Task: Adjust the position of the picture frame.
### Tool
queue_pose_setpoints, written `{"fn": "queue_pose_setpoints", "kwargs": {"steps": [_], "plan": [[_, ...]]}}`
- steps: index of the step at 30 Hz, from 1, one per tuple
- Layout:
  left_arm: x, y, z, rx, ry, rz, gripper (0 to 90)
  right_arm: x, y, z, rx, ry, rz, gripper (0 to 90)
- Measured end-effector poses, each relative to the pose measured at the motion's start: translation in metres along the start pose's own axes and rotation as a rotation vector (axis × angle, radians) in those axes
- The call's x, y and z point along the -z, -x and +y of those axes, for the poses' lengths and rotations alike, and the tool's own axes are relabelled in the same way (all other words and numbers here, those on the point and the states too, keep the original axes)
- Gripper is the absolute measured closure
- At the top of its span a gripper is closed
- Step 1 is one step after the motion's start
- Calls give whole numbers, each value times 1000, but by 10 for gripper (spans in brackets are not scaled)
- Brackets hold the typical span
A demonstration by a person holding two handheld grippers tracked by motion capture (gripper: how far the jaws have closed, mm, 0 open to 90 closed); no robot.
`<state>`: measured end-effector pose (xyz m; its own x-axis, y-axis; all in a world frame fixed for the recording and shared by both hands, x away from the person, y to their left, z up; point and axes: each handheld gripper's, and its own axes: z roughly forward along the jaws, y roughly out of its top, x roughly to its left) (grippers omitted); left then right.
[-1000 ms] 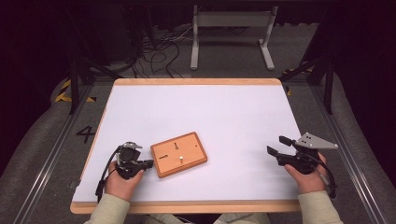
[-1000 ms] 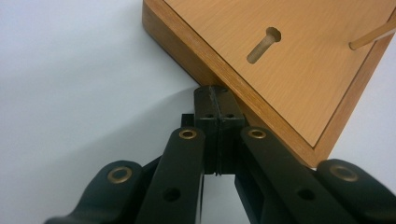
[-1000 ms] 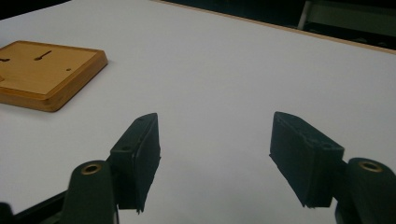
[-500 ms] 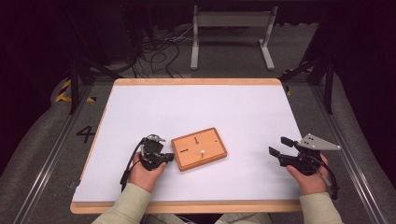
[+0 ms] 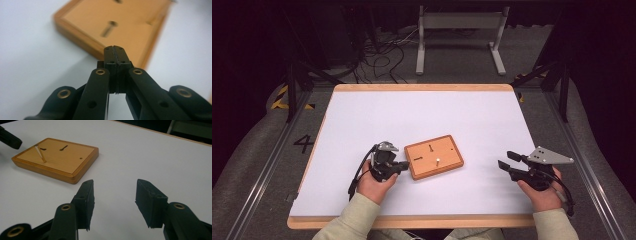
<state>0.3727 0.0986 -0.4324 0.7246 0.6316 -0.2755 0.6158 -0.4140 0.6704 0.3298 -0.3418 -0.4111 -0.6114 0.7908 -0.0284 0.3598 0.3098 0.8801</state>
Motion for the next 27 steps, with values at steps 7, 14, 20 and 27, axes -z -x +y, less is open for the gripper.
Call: {"fn": "queue_pose_setpoints", "kwargs": {"steps": [7,14,20,27], "plan": [[-4,27,1,-189,-74,-77,900,0,0,0,-5,2,3,490],[-22,33,-1,-221,-185,-112,900,0,1,-1,-6,-1,2,485],[-28,22,1,-169,-205,-70,899,2,1,-2,-6,-2,-6,484],[-30,11,5,-159,-167,28,899,5,1,-4,-10,-1,-13,484]]}}
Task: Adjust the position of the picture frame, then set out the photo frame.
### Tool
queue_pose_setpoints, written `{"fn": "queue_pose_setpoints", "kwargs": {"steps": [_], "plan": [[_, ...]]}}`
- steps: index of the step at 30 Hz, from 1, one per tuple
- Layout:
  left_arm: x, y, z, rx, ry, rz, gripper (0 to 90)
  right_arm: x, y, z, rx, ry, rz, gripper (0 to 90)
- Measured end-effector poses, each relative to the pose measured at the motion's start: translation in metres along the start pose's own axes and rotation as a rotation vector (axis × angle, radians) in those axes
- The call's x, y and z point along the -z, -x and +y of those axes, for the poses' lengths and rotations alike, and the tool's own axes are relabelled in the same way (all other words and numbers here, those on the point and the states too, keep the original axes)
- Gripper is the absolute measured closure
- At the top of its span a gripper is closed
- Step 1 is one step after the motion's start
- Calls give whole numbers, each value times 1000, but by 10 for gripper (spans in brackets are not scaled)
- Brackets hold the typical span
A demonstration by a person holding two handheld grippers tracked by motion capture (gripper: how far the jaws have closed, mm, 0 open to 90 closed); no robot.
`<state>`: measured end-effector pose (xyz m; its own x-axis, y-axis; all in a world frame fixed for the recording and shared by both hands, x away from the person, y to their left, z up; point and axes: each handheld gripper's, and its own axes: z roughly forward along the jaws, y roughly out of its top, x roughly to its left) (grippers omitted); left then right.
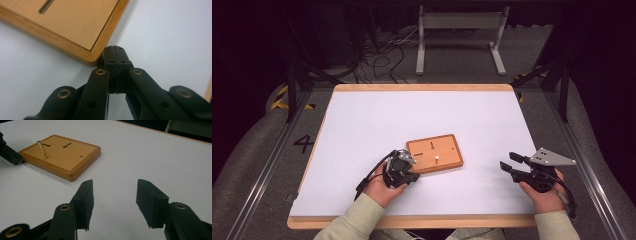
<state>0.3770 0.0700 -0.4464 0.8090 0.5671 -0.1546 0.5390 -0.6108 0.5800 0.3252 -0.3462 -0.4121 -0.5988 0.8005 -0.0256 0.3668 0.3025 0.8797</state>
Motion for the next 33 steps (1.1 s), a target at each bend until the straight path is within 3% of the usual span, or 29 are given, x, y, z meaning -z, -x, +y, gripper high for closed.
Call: {"fn": "queue_pose_setpoints", "kwargs": {"steps": [4,6,12,15,17,21,25,33], "plan": [[-2,-8,1,33,20,15,899,3,0,-2,-3,-2,-8,481],[-3,-12,2,16,36,34,899,5,1,-4,-8,-2,-13,481],[-4,-16,3,25,49,32,899,10,1,-7,-15,-2,-23,479],[-1,-16,2,15,66,7,875,11,1,-7,-17,0,-22,477],[6,-15,1,-4,99,-16,811,10,1,-7,-14,1,-22,475],[17,-12,2,-27,147,-13,748,9,1,-7,-16,-3,-19,471],[30,-7,6,-64,242,3,676,9,0,-7,-20,-7,-20,459],[27,-7,11,-69,340,30,538,6,-2,-6,-11,-17,-28,451]]}}
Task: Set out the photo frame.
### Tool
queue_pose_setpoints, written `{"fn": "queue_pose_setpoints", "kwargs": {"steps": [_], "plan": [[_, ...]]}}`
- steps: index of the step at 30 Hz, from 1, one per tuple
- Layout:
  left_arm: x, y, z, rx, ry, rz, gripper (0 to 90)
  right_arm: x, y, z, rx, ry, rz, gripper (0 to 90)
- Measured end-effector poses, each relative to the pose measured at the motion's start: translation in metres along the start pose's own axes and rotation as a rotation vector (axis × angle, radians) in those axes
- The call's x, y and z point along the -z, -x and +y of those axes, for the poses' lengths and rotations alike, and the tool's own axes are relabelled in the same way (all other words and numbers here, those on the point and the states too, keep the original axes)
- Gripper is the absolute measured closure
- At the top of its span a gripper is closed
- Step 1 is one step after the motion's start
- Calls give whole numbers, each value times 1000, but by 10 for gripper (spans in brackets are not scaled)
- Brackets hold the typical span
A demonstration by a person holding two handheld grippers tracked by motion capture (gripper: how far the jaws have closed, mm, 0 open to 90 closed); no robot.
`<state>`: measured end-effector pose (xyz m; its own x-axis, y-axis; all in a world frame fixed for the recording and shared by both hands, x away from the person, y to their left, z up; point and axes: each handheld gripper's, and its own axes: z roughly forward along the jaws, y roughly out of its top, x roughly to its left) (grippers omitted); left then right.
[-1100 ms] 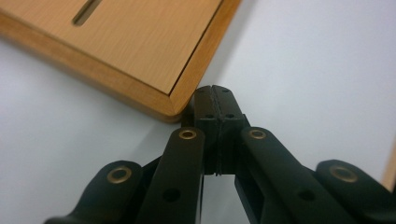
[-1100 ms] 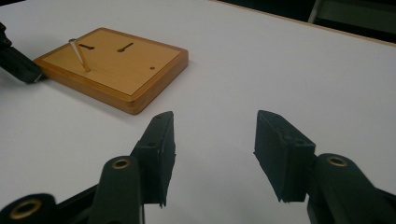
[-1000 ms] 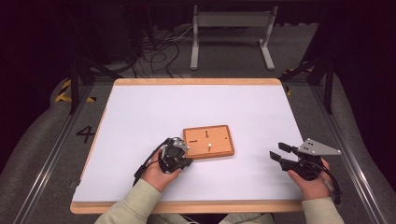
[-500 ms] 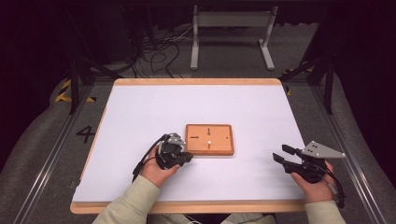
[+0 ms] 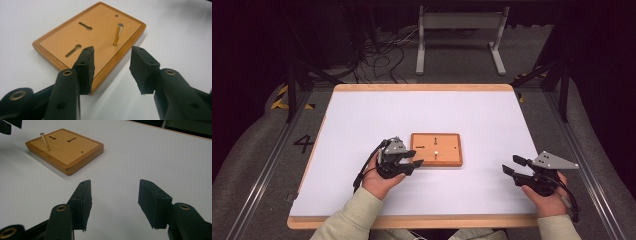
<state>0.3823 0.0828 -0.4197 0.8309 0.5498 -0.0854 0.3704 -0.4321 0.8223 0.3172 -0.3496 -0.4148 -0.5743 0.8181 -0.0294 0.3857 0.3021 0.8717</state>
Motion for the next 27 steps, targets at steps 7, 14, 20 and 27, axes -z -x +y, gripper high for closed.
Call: {"fn": "queue_pose_setpoints", "kwargs": {"steps": [7,14,20,27], "plan": [[-6,-4,4,39,65,-6,483,-2,-2,1,-1,-7,5,447],[-26,-4,8,44,106,-19,463,-1,-1,-1,-19,2,15,438],[-41,0,8,20,115,-33,465,2,0,-4,-23,6,10,437],[-62,-3,6,13,109,-62,483,9,2,-9,-37,7,-5,437]]}}
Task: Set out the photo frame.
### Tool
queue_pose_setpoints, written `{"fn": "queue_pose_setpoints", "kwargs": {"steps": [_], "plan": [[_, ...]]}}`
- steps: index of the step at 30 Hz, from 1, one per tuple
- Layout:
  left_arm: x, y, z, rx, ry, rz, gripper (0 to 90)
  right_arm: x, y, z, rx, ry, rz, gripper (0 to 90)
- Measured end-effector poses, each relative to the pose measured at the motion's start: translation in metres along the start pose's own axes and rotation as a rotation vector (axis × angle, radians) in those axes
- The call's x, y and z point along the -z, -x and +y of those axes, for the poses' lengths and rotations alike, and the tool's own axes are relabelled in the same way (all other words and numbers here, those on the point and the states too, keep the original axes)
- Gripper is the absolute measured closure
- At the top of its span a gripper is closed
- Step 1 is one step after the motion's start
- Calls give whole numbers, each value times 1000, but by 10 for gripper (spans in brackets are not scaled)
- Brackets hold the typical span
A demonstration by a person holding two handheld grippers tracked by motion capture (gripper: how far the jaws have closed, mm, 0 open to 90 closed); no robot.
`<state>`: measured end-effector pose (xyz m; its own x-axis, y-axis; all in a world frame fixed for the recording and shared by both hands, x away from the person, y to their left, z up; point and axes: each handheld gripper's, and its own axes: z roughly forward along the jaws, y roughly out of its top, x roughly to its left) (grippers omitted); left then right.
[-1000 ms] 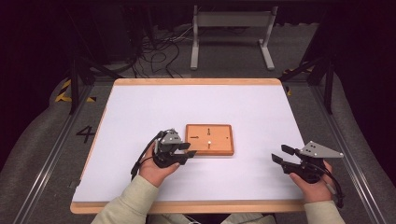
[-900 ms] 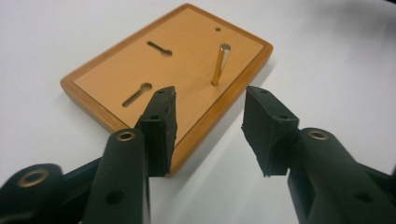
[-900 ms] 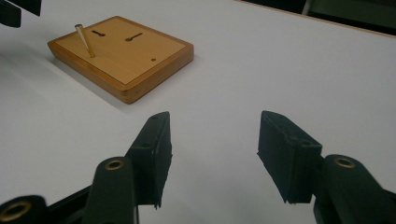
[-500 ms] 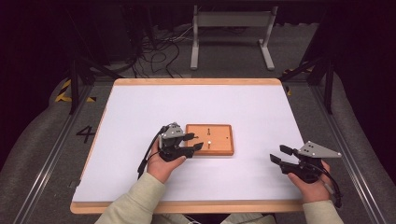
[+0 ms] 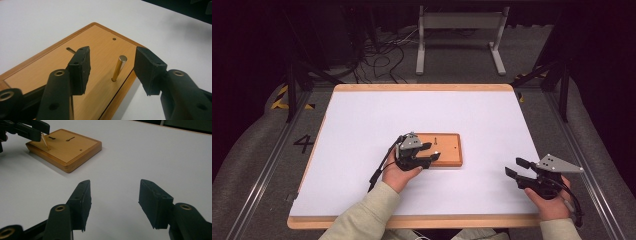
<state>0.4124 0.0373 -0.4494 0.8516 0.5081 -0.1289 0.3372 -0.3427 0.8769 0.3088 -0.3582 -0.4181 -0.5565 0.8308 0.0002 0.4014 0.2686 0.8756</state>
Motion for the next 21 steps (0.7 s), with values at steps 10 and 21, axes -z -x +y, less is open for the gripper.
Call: {"fn": "queue_pose_setpoints", "kwargs": {"steps": [10,21], "plan": [[-13,1,-2,-65,-33,-16,641,6,1,-5,-11,-2,-14,438],[-15,4,-1,-154,-56,-13,833,7,1,-5,-13,-3,-11,439]]}}
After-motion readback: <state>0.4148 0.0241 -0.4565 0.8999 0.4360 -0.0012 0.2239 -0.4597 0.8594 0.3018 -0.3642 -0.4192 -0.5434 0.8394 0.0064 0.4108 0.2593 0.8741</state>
